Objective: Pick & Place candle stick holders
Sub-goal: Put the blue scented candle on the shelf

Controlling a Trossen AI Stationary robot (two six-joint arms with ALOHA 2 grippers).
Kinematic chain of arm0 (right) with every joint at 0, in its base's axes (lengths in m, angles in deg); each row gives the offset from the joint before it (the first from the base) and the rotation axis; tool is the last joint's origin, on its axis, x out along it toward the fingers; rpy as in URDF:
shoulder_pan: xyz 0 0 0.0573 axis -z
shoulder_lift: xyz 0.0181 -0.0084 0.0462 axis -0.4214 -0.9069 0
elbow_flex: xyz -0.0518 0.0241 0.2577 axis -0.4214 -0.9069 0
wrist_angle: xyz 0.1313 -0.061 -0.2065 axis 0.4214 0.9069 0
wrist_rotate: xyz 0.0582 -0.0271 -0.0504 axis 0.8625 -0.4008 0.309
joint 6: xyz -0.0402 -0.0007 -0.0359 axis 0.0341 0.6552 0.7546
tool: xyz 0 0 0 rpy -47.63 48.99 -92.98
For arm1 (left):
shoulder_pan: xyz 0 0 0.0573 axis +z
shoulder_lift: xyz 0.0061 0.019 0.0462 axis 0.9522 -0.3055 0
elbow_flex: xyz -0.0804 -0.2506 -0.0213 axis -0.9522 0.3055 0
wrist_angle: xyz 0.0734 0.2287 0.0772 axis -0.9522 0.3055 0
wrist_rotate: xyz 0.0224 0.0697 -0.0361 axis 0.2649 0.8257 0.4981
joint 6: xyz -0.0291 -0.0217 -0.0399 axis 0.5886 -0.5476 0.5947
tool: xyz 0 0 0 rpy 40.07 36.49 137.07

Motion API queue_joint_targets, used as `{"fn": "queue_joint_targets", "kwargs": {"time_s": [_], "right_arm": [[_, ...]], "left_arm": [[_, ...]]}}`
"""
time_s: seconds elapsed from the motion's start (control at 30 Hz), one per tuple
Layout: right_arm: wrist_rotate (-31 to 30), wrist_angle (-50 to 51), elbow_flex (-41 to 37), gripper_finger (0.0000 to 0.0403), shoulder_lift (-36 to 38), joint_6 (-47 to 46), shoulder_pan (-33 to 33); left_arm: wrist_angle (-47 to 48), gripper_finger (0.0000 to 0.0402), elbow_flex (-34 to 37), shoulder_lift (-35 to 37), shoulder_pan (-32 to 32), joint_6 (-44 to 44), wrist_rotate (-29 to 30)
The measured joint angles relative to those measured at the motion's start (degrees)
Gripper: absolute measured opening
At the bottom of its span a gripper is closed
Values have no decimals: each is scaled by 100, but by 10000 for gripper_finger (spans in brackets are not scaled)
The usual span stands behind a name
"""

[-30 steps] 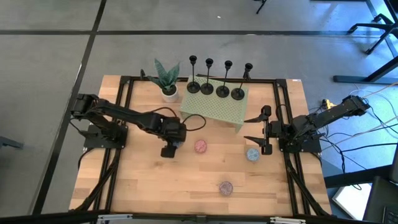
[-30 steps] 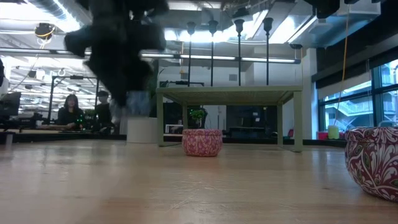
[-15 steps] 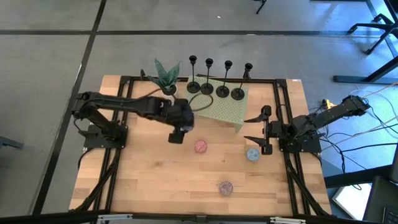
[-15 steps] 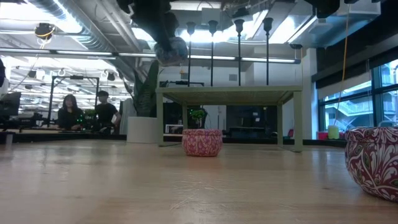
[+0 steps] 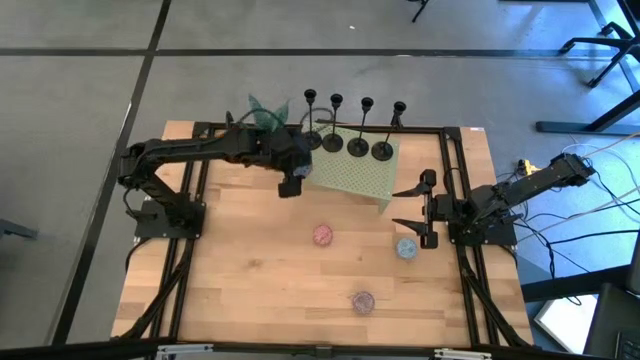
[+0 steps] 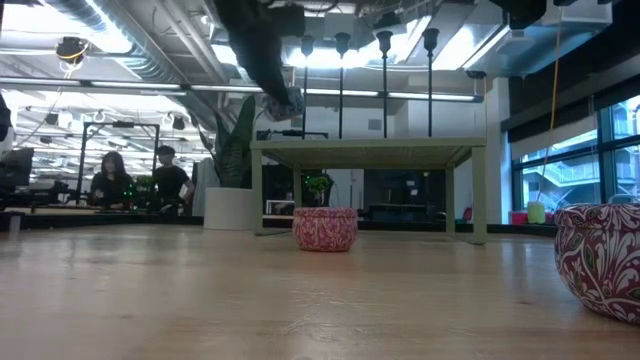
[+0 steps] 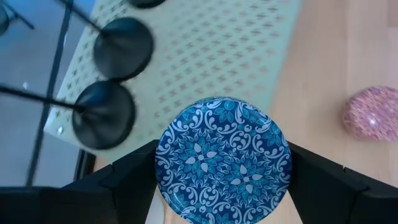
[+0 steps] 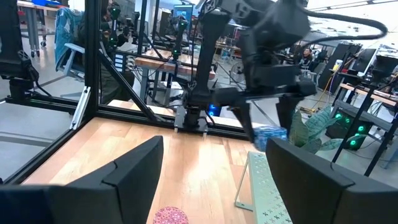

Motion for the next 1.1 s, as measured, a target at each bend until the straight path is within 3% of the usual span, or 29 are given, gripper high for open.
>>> {"fn": "queue_joint_targets", "kwargs": {"time_s": [0.27,0.73,1.1], "right_arm": [[0,-7,0,289,0,7,0],[0,-17,0,289,-2,7,0],[0,-17,0,289,0,9,0]], "left_arm": [[-150,304,7,-140,345,251,-108],[-315,304,0,-650,416,215,97],[-220,317,10,-627,440,90,82]]}}
